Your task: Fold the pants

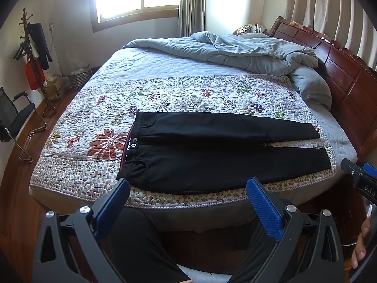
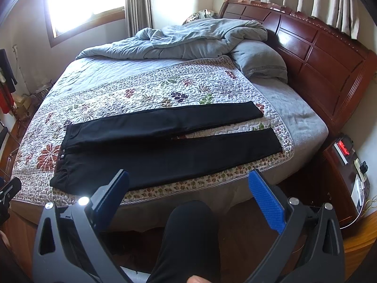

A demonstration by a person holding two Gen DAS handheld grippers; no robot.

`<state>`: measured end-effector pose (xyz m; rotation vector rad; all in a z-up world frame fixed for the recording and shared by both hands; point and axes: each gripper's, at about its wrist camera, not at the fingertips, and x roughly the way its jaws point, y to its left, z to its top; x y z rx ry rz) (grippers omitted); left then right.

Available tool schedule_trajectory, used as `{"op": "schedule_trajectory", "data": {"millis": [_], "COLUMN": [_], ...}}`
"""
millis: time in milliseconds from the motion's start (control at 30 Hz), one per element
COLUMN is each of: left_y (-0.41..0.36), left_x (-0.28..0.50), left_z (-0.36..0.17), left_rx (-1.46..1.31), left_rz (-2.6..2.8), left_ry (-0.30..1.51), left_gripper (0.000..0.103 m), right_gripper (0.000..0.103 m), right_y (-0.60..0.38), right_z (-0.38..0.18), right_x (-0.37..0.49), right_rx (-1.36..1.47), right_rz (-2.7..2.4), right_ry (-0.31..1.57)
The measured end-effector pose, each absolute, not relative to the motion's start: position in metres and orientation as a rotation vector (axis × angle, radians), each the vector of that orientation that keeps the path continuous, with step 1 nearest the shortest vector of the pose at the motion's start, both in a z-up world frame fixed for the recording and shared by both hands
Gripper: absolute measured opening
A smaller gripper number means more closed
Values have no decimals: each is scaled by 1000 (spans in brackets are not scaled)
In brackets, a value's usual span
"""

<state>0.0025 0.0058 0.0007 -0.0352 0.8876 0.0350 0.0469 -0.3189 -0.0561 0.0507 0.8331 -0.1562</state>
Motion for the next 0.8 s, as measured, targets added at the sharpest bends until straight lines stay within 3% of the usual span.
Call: {"op": "schedule_trajectory", "data": {"millis": [800], "left_y": [6], "left_x": [2], "left_z": [1], "left_rx": [-36], "left_rz": [37], "left_ry": [887], "left_gripper": [99], "right_gripper": [100], "right_y": [-319], "right_z": [-61], "right_x": [49], "right_rx": [56], "right_rz": [-153], "right_ry": [846]}}
